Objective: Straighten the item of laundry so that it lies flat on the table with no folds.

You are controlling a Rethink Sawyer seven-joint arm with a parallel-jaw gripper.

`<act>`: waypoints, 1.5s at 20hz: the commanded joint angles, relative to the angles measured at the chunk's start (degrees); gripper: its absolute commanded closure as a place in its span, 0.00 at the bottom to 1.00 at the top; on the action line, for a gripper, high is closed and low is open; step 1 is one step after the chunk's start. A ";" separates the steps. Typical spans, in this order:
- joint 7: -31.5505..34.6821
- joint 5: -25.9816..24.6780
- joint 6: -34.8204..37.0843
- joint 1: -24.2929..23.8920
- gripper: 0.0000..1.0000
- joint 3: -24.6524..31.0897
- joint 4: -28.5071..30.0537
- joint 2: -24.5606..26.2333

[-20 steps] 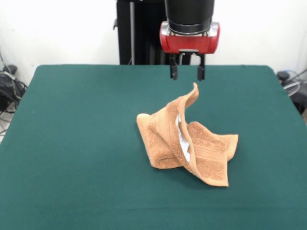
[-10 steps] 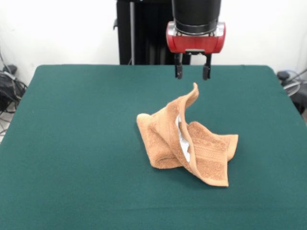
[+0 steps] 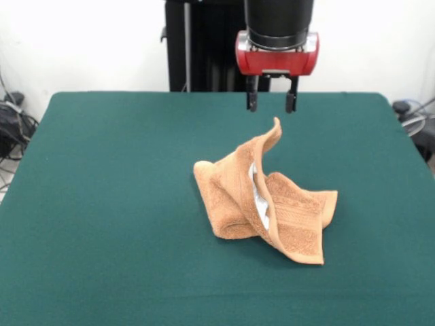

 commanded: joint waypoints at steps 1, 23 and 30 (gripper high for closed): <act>2.91 -1.96 -1.94 -0.63 0.00 4.83 3.08 2.14; 4.26 -5.19 -3.48 1.87 0.00 2.79 0.02 4.27; 4.83 -7.42 -1.82 3.97 0.00 0.65 -1.70 3.25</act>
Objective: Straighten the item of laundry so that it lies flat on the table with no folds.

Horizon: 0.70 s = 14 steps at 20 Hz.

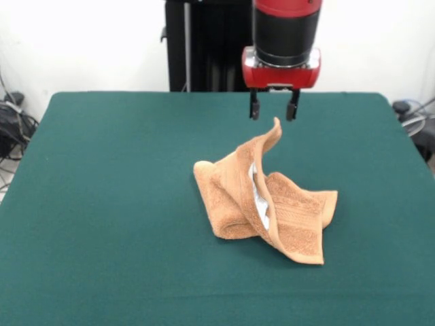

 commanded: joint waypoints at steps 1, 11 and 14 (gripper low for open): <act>4.88 -4.01 -1.67 1.90 0.00 1.26 -0.88 0.05; 5.46 1.41 5.04 -0.63 0.00 4.66 -0.52 1.39; 5.32 2.56 3.99 -1.70 0.00 5.92 0.53 2.03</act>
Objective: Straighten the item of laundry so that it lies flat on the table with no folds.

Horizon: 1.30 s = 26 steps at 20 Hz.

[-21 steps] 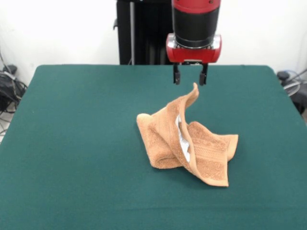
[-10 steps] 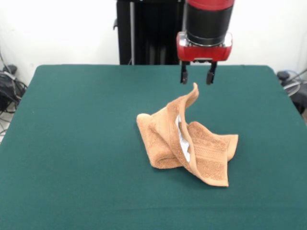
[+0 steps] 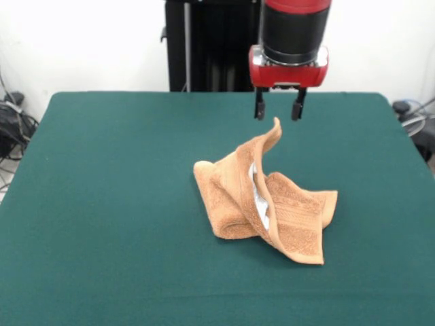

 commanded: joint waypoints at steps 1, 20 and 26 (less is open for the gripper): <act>5.31 2.78 3.31 -2.15 0.00 5.88 1.26 2.48; 6.59 -1.71 5.42 2.92 0.00 -0.02 -3.02 1.17; 5.26 -1.52 7.72 2.54 0.00 0.53 -4.81 2.52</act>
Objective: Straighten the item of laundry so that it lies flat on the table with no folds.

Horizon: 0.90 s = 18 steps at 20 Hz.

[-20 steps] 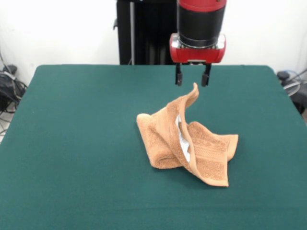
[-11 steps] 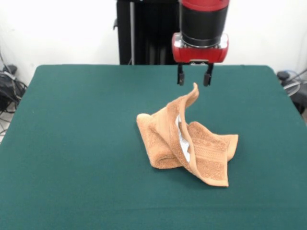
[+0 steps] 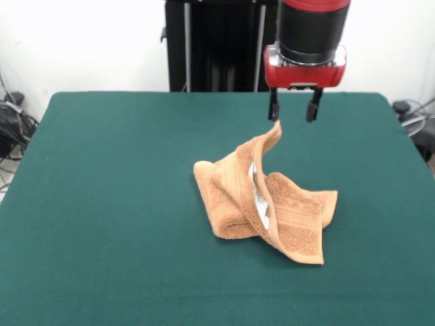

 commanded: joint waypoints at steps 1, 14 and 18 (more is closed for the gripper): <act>5.07 -2.24 7.05 -0.14 0.00 1.15 -2.17 2.13; 5.04 0.44 4.82 -2.16 0.00 3.66 0.68 2.21; 4.55 -0.63 4.00 -2.08 0.00 3.58 -0.09 3.44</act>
